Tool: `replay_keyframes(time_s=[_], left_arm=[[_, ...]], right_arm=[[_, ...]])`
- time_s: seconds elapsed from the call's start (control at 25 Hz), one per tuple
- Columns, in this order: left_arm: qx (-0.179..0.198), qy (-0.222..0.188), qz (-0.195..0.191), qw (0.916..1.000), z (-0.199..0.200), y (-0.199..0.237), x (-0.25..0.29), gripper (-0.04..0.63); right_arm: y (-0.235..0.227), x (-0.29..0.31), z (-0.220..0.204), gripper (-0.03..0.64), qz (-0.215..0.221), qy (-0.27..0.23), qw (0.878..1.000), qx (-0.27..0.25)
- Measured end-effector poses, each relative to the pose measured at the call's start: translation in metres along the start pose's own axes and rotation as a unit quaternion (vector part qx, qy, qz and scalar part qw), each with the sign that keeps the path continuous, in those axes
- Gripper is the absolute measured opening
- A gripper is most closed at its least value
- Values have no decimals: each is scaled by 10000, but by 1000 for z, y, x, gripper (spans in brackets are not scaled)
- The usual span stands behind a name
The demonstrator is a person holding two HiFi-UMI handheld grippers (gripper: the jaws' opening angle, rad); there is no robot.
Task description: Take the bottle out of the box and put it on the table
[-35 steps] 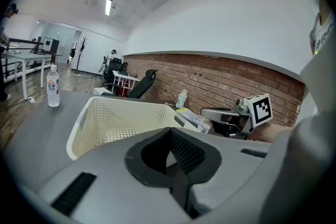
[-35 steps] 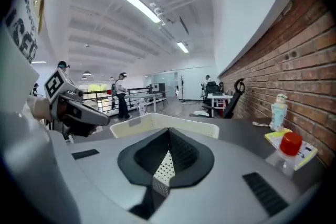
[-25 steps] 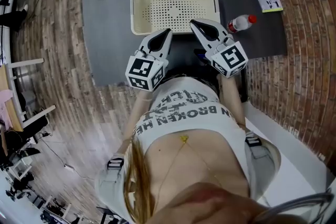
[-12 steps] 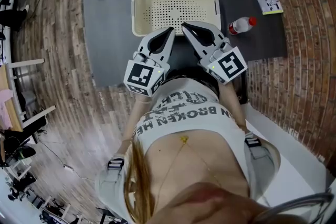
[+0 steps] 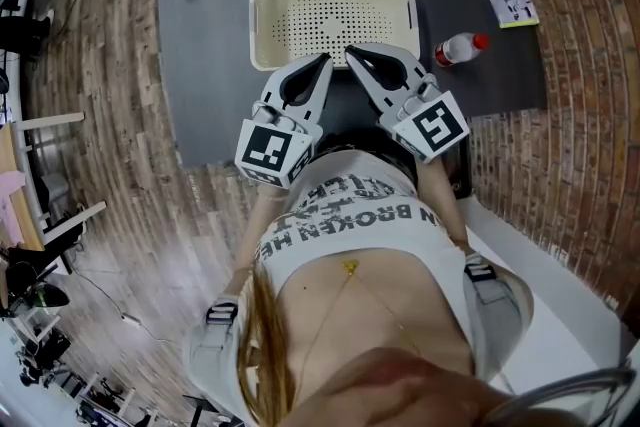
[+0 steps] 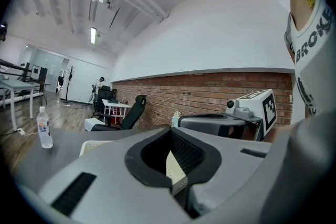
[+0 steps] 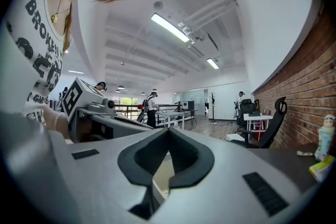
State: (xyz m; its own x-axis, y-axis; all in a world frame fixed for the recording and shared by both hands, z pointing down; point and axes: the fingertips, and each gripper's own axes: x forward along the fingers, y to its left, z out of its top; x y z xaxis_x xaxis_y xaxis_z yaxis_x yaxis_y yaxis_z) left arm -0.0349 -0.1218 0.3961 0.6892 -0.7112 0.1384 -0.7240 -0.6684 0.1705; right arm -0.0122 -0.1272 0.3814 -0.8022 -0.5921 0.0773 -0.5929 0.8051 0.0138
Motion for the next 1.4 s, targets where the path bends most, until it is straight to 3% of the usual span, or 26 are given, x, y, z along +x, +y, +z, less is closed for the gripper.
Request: replay_keyframes(time_s=[1.4], left_arm=[[-72,89,-69,9999,-7,-2,3,0]], right_arm=[[-3,0,-10,8,6,256,9997,-10]])
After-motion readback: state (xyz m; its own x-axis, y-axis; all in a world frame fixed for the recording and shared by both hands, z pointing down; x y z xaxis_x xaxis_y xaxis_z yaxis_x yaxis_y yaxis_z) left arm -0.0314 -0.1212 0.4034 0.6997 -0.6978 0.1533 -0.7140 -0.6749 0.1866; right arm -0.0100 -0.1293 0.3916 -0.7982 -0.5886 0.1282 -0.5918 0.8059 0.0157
